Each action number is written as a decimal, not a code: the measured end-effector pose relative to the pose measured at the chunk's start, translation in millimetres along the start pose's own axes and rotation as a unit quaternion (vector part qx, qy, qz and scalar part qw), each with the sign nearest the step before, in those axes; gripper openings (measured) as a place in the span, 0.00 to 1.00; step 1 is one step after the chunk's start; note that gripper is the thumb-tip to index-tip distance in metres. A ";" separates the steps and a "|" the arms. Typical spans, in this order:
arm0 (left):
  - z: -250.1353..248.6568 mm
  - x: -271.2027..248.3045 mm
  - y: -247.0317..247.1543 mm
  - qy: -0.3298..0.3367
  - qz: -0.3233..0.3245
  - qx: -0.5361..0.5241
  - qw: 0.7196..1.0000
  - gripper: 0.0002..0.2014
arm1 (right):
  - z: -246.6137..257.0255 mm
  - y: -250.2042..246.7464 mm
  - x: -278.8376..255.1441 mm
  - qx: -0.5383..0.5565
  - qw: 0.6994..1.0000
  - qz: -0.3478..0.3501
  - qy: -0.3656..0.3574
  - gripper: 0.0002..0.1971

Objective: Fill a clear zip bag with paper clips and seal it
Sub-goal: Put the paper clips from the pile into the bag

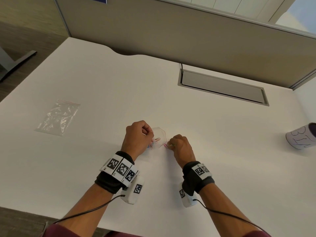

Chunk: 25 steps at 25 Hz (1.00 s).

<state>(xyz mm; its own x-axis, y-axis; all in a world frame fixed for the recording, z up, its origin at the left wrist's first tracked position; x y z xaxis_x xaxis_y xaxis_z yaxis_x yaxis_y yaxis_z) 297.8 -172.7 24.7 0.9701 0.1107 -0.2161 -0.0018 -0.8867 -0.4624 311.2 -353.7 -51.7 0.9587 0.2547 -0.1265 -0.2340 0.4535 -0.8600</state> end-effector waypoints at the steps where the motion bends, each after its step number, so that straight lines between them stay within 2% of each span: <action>1: 0.5 0.3 -0.3 0.000 -0.001 0.002 1.000 0.04 | 1.0 0.0 1.5 -0.008 1.000 0.006 0.004 0.04; 7: 0.7 0.2 -1.5 -0.001 0.002 0.005 1.000 0.03 | 12.9 0.4 4.6 -0.111 0.991 0.079 0.010 0.07; 11: -1.0 -0.3 -1.3 0.001 0.004 0.006 1.000 0.03 | 6.2 4.0 4.5 -0.113 0.987 0.111 0.022 0.04; 13: -1.2 -0.7 -1.8 0.000 0.004 0.005 1.000 0.03 | -2.3 -1.8 5.5 -0.045 0.993 0.098 0.051 0.05; 16: -1.4 -0.8 -3.0 -0.003 0.003 0.003 1.000 0.03 | -7.3 -30.0 3.5 0.160 0.981 0.051 0.101 0.04; 19: -3.4 -1.3 -2.7 -0.005 0.003 0.002 1.000 0.03 | 16.6 -59.1 1.6 0.271 0.959 0.049 0.070 0.03; 22: -5.1 -3.0 0.1 -0.007 0.010 -0.001 1.000 0.03 | 45.8 -63.6 7.7 0.204 0.975 0.085 0.032 0.01; 25: -4.2 -3.9 0.9 -0.007 0.012 0.002 1.000 0.03 | 67.7 -56.5 13.6 0.111 0.990 0.085 -0.002 0.03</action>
<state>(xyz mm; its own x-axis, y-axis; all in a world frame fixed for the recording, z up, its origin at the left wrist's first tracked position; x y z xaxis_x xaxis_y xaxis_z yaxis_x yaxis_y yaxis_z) 295.0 -175.8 28.7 0.9664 0.0952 -0.2389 -0.0262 -0.8877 -0.4596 326.5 -318.0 28.7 0.9020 0.3468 -0.2571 -0.4218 0.5807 -0.6963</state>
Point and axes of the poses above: each hand's wrist, its own x-axis towards the middle knuckle, its own y-axis out of the palm, z = x × y, the point moved 9 cm from there along x, towards the middle knuckle, and after that the axes turned 5 degrees about z, right-handed, at the moved point
